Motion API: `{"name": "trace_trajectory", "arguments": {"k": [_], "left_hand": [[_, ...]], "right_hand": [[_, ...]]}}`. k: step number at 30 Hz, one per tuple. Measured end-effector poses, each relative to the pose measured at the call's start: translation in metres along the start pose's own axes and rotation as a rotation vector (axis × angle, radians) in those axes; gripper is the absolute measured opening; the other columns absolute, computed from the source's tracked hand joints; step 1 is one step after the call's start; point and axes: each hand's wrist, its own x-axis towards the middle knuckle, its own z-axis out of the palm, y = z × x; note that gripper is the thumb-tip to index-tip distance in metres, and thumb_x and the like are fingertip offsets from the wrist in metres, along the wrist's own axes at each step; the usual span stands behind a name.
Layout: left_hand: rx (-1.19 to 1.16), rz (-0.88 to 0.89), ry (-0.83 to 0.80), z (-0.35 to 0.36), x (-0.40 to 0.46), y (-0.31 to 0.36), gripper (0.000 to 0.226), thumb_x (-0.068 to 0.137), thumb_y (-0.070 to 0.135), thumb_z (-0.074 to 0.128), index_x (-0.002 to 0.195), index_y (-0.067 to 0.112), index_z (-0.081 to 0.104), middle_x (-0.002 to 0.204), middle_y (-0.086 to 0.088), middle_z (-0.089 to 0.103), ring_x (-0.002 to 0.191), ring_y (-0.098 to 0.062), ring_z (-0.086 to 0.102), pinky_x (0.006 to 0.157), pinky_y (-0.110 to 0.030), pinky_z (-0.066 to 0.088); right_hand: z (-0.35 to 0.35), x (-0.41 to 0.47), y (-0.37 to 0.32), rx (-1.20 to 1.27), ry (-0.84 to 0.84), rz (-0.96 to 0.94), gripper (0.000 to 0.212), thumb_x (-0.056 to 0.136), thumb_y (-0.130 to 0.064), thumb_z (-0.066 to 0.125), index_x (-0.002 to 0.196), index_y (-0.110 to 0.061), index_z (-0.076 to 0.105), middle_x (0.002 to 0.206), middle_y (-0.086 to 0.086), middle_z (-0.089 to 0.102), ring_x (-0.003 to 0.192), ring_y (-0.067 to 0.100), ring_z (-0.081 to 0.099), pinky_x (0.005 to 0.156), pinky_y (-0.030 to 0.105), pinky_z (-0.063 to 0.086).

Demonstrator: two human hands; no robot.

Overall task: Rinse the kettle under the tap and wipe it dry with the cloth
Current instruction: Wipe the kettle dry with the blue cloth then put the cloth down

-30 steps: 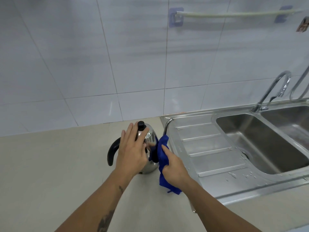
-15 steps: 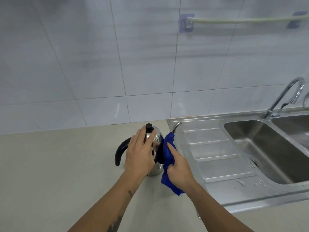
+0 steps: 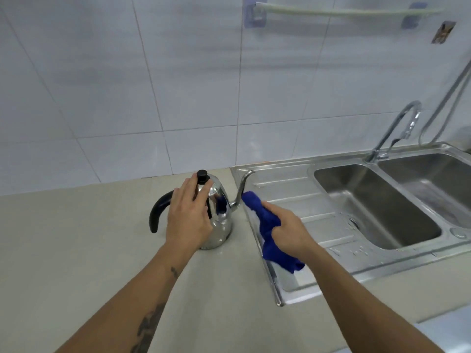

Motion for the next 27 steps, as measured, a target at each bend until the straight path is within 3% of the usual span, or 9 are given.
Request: {"name": "trace_trajectory", "arguments": {"k": [2, 6, 8, 11, 14, 17, 24, 27], "left_hand": [[0.009, 0.005, 0.02, 0.002, -0.001, 0.001, 0.065, 0.071, -0.007, 0.067, 0.134, 0.01, 0.057, 0.143, -0.02, 0.048, 0.126, -0.042, 0.048, 0.096, -0.059, 0.047], [0.016, 0.012, 0.04, 0.003, -0.001, 0.001, 0.063, 0.072, -0.007, 0.067, 0.133, 0.009, 0.058, 0.142, -0.022, 0.049, 0.125, -0.044, 0.049, 0.094, -0.06, 0.048], [0.021, 0.012, 0.039, 0.002, -0.001, 0.001, 0.063, 0.072, -0.007, 0.068, 0.132, 0.009, 0.057, 0.142, -0.021, 0.049, 0.125, -0.044, 0.049, 0.092, -0.06, 0.049], [0.024, 0.012, 0.025, 0.001, 0.0, 0.001, 0.065, 0.073, -0.005, 0.067, 0.134, 0.011, 0.055, 0.145, -0.019, 0.046, 0.128, -0.041, 0.046, 0.094, -0.059, 0.049], [0.018, 0.01, 0.024, 0.001, 0.0, 0.001, 0.064, 0.073, -0.005, 0.066, 0.134, 0.011, 0.055, 0.145, -0.019, 0.046, 0.128, -0.04, 0.045, 0.095, -0.059, 0.047], [0.016, -0.002, 0.017, 0.001, 0.001, 0.002, 0.064, 0.075, -0.004, 0.066, 0.135, 0.012, 0.055, 0.145, -0.017, 0.046, 0.128, -0.039, 0.045, 0.095, -0.059, 0.047], [-0.022, -0.034, 0.011, -0.002, 0.0, 0.003, 0.062, 0.077, -0.002, 0.063, 0.136, 0.017, 0.055, 0.148, -0.011, 0.045, 0.133, -0.033, 0.042, 0.102, -0.054, 0.044], [-0.088, -0.072, -0.055, -0.008, 0.002, 0.003, 0.061, 0.082, 0.002, 0.059, 0.138, 0.023, 0.052, 0.154, -0.003, 0.038, 0.138, -0.027, 0.037, 0.111, -0.046, 0.037]], "right_hand": [[-0.015, 0.0, 0.004, -0.112, 0.018, 0.025, 0.076, 0.086, 0.007, 0.044, 0.151, -0.032, 0.038, 0.132, 0.007, 0.057, 0.107, 0.027, 0.061, 0.084, 0.033, 0.049], [-0.014, -0.002, 0.027, -0.432, -0.121, 0.088, 0.068, 0.088, -0.004, 0.052, 0.151, -0.021, 0.035, 0.144, 0.01, 0.049, 0.126, 0.033, 0.052, 0.104, 0.039, 0.044], [-0.002, -0.005, 0.046, -0.567, -0.235, 0.18, 0.063, 0.09, -0.013, 0.051, 0.15, -0.018, 0.033, 0.155, 0.008, 0.037, 0.137, 0.034, 0.039, 0.113, 0.047, 0.033], [0.017, -0.01, 0.071, -0.739, -0.19, 0.226, 0.065, 0.096, -0.035, 0.04, 0.156, -0.023, 0.016, 0.167, 0.004, 0.007, 0.15, 0.036, 0.011, 0.117, 0.064, 0.011], [0.025, -0.013, 0.083, -0.704, -0.148, 0.222, 0.07, 0.098, -0.052, 0.031, 0.158, -0.025, 0.008, 0.168, 0.001, -0.003, 0.153, 0.035, -0.001, 0.117, 0.066, 0.003], [0.019, -0.006, 0.083, -0.645, -0.156, 0.24, 0.071, 0.097, -0.058, 0.028, 0.158, -0.026, 0.012, 0.168, -0.001, -0.002, 0.154, 0.032, -0.002, 0.116, 0.066, 0.0], [0.001, 0.008, 0.073, -0.658, -0.215, 0.259, 0.071, 0.095, -0.061, 0.03, 0.156, -0.028, 0.019, 0.168, -0.002, 0.002, 0.154, 0.029, 0.002, 0.115, 0.069, 0.001], [0.004, 0.006, 0.048, -0.533, -0.146, 0.139, 0.067, 0.096, -0.052, 0.04, 0.155, -0.024, 0.026, 0.167, -0.002, 0.013, 0.153, 0.026, 0.013, 0.119, 0.064, 0.007]]}}
